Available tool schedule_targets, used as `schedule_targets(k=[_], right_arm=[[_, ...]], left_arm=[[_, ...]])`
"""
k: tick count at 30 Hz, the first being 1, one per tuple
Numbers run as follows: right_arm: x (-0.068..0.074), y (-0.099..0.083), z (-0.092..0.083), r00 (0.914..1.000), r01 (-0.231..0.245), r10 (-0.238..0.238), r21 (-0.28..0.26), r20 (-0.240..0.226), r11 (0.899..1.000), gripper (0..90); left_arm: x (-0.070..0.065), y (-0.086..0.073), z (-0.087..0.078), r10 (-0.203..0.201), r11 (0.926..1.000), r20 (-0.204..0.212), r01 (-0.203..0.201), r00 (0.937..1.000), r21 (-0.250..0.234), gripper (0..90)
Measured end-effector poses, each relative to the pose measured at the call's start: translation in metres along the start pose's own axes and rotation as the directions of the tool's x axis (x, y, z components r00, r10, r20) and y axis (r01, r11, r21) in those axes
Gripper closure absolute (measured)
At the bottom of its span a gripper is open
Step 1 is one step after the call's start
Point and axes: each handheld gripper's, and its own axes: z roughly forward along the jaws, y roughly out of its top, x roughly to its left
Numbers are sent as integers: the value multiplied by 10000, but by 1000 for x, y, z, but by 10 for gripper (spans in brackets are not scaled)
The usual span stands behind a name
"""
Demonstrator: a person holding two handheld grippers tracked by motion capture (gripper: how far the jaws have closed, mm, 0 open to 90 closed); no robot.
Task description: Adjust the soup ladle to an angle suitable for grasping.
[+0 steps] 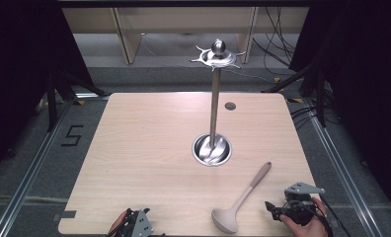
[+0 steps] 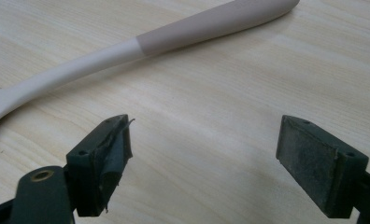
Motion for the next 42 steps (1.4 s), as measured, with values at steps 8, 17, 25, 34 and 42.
schedule_targets(k=[8, 17, 25, 34, 42], right_arm=[[0, 0, 1, 9995, 323, -324, -61, -65, 9995, 198], [4, 7, 3, 9974, -258, 256, -31, -670, 9997, 215], [6, 24, 6, 9930, -726, 727, 45, -929, 9973, 204], [23, 47, 20, 9820, -973, 1094, 838, -1542, 9917, 193], [29, 59, 39, 9923, -500, 612, 1041, -1075, 9933, 198]], left_arm=[[0, 0, 0, -15, 10000, 6, 15, 10000, 13, 157], [1, -1, 1, -53, 10000, -109, 53, 9999, 27, 157], [3, -1, 1, -113, 9999, -163, 114, 9998, 48, 158], [2, -1, 1, -90, 9999, -110, 91, 9999, 47, 157], [1, -1, 1, -57, 10000, -138, 57, 9999, 5, 157]])
